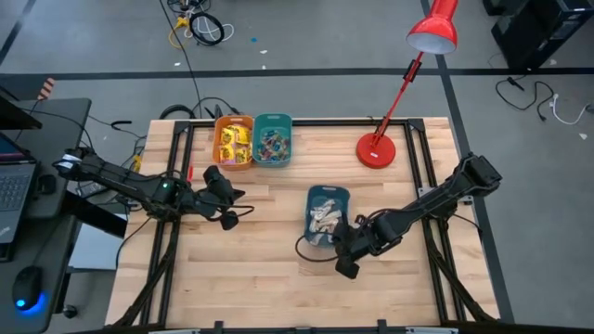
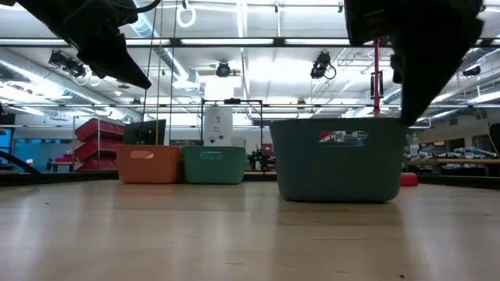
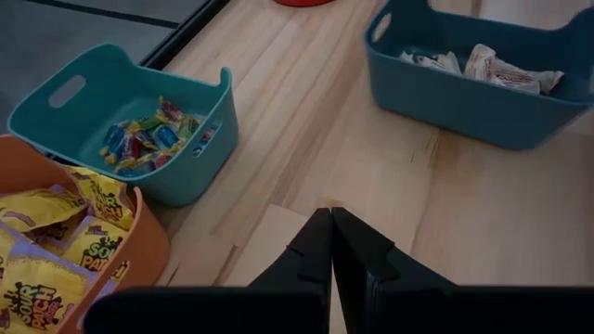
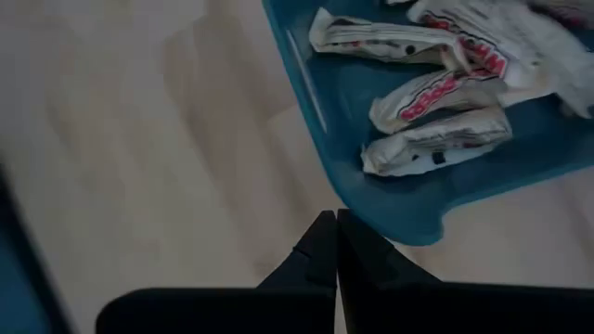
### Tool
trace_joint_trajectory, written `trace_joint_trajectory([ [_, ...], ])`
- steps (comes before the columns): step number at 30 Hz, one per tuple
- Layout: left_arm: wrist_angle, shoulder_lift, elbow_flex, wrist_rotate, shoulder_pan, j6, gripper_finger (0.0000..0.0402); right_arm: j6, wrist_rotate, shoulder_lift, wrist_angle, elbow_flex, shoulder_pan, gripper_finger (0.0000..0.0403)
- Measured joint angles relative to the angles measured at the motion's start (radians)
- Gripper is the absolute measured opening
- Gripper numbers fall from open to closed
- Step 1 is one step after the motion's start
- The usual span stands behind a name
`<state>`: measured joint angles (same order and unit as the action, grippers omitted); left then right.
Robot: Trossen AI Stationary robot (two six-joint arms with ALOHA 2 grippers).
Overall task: Sort candy
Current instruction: Move the blue bin to the right side of the green bin
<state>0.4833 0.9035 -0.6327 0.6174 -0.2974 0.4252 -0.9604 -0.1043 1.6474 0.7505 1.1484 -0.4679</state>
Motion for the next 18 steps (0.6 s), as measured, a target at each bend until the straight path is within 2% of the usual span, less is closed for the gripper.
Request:
trace_joint_trajectory([
  [9, -0.034, 0.0, 0.044, 0.0, 0.0, -0.001, 0.0015, 0.109, -0.083, 0.0, 0.015, 0.0, 0.075, 0.0],
  [18, -0.138, 0.0, 0.098, 0.001, 0.0, -0.025, 0.0015, 0.223, -0.097, 0.0, 0.014, 0.0, 0.17, 0.0],
])
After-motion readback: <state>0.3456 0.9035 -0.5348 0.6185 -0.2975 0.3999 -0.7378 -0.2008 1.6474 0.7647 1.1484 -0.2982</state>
